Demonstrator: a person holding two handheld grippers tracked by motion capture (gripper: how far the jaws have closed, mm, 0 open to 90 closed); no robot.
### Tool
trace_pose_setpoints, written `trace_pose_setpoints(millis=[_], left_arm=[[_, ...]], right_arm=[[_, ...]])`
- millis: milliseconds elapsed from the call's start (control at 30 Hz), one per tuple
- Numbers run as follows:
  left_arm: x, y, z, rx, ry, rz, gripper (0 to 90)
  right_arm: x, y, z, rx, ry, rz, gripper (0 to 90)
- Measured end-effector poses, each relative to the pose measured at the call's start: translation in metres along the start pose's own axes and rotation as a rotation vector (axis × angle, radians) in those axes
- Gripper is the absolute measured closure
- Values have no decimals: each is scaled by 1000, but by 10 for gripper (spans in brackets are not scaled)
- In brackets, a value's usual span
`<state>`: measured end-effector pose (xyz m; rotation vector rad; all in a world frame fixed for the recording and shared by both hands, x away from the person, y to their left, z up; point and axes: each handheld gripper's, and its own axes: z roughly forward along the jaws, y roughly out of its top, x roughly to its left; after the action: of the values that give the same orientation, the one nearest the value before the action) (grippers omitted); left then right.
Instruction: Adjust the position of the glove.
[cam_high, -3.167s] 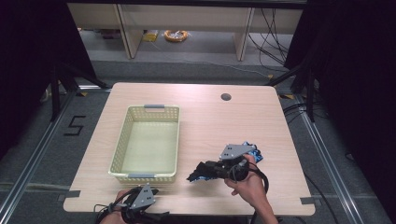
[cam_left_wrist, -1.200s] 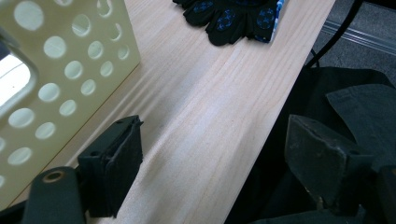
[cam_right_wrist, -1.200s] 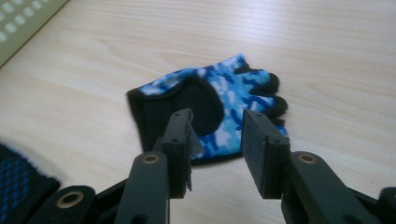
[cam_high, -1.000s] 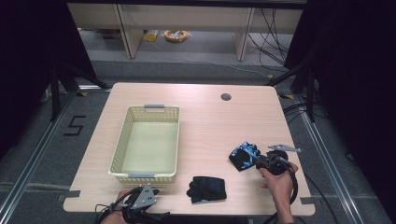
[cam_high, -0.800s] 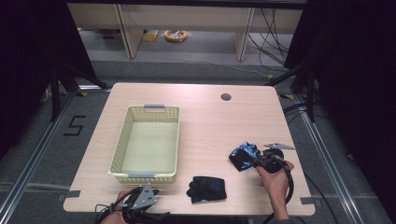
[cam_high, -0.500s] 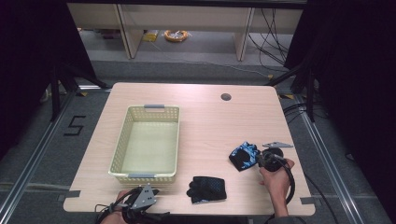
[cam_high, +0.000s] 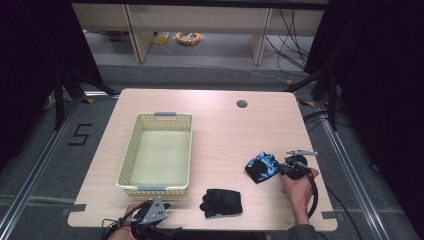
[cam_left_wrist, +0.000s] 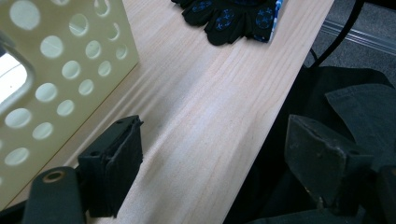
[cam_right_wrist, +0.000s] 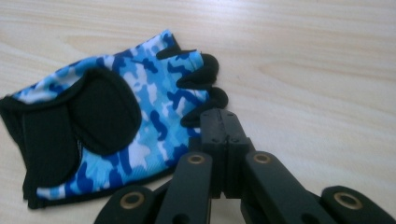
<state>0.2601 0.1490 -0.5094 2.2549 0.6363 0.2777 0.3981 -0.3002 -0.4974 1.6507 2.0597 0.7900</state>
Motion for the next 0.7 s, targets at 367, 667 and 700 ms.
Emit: trace_pose_setpoints(millis=[367, 667, 700], left_arm=[[2, 0, 0, 12, 2, 29, 188], [-1, -1, 1, 5, -3, -5, 188], [-1, -1, 1, 5, -3, -5, 188]], right_arm=[[17, 28, 23, 9, 8, -59, 900], [40, 51, 46, 8, 59, -137, 900], [40, 51, 46, 8, 59, -137, 900]])
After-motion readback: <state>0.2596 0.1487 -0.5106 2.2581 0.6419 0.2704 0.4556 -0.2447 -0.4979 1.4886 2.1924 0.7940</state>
